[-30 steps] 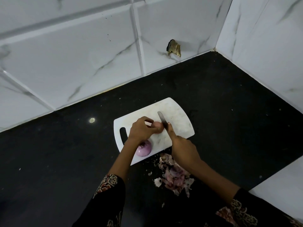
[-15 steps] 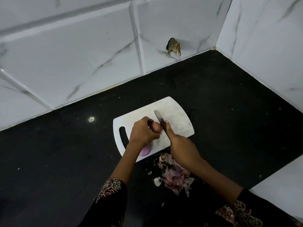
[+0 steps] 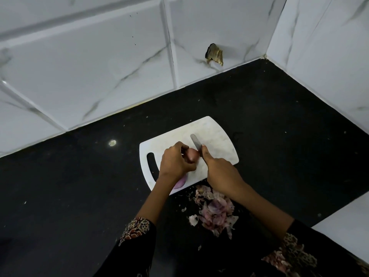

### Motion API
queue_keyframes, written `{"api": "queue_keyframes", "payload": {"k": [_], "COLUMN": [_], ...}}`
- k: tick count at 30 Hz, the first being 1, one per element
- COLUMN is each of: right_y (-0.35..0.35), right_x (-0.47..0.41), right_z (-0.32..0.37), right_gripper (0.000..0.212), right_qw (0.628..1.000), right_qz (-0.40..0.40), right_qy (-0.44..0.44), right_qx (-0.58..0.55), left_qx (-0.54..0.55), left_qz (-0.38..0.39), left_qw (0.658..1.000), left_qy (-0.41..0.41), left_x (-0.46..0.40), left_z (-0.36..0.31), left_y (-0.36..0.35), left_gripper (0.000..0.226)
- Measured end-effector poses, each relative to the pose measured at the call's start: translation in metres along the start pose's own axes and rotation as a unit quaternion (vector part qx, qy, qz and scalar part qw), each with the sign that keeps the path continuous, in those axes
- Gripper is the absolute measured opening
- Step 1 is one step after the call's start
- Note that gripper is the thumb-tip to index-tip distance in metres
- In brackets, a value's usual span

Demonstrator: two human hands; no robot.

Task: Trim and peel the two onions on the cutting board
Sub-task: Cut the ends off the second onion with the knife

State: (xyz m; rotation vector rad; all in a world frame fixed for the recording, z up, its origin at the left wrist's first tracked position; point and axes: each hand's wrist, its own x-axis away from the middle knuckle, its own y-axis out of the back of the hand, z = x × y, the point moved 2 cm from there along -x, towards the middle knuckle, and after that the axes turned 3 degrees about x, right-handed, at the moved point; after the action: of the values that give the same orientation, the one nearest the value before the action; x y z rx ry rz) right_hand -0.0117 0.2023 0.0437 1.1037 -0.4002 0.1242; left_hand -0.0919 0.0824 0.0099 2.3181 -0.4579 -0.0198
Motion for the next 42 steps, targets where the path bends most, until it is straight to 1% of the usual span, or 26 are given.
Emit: {"api": "queue_keyframes", "payload": {"k": [5,11,14,18,22,28,31,33,36,38,40,42], "right_y": [0.003,0.003,0.005,0.002,-0.004,-0.031,-0.027,-0.024,-0.024,-0.022,-0.017,-0.010], "right_x": [0.000,-0.005,-0.001,0.006,-0.007,0.015,0.012,0.012,0.012,0.011,0.012,0.015], "right_z": [-0.001,0.007,0.002,0.001,0.004,-0.001,-0.004,-0.005,-0.008,-0.014,-0.022,-0.029], "right_gripper": [0.081,0.080,0.080,0.081,0.081,0.084,0.086,0.085,0.082,0.078,0.071,0.065], "right_qw": [1.000,1.000,1.000,1.000,1.000,0.999,1.000,1.000,1.000,0.998,0.990,0.985], "right_qz": [0.012,0.012,0.018,0.022,0.011,-0.026,-0.014,-0.011,-0.011,-0.013,-0.049,-0.099], "right_qy": [0.009,0.003,0.014,0.014,-0.005,-0.005,-0.002,-0.005,-0.016,-0.014,0.000,0.023], "right_qx": [-0.019,0.016,0.013,0.008,0.009,0.023,-0.013,-0.009,0.000,-0.060,-0.131,-0.141], "left_qx": [0.007,0.001,0.000,0.005,0.005,0.022,0.030,0.058,0.142,0.176,0.214,0.251], "left_qz": [-0.010,-0.023,-0.015,-0.027,-0.022,-0.039,-0.028,-0.037,-0.055,-0.057,-0.055,-0.044], "left_qw": [1.000,1.000,1.000,1.000,1.000,0.999,0.999,0.997,0.986,0.978,0.968,0.959], "left_qy": [-0.004,-0.009,-0.007,-0.004,-0.002,0.009,0.010,0.026,0.075,0.101,0.115,0.122], "left_x": [0.004,0.003,0.004,0.005,0.005,0.005,0.004,0.005,0.004,0.005,0.007,0.008], "left_z": [0.005,0.004,0.005,0.006,0.004,0.008,0.008,0.009,0.013,0.019,0.024,0.026], "left_y": [-0.001,-0.003,-0.004,-0.004,-0.004,-0.004,-0.003,0.000,0.007,0.014,0.020,0.022], "left_gripper": [0.052,0.051,0.053,0.052,0.052,0.053,0.053,0.052,0.046,0.046,0.046,0.046]}}
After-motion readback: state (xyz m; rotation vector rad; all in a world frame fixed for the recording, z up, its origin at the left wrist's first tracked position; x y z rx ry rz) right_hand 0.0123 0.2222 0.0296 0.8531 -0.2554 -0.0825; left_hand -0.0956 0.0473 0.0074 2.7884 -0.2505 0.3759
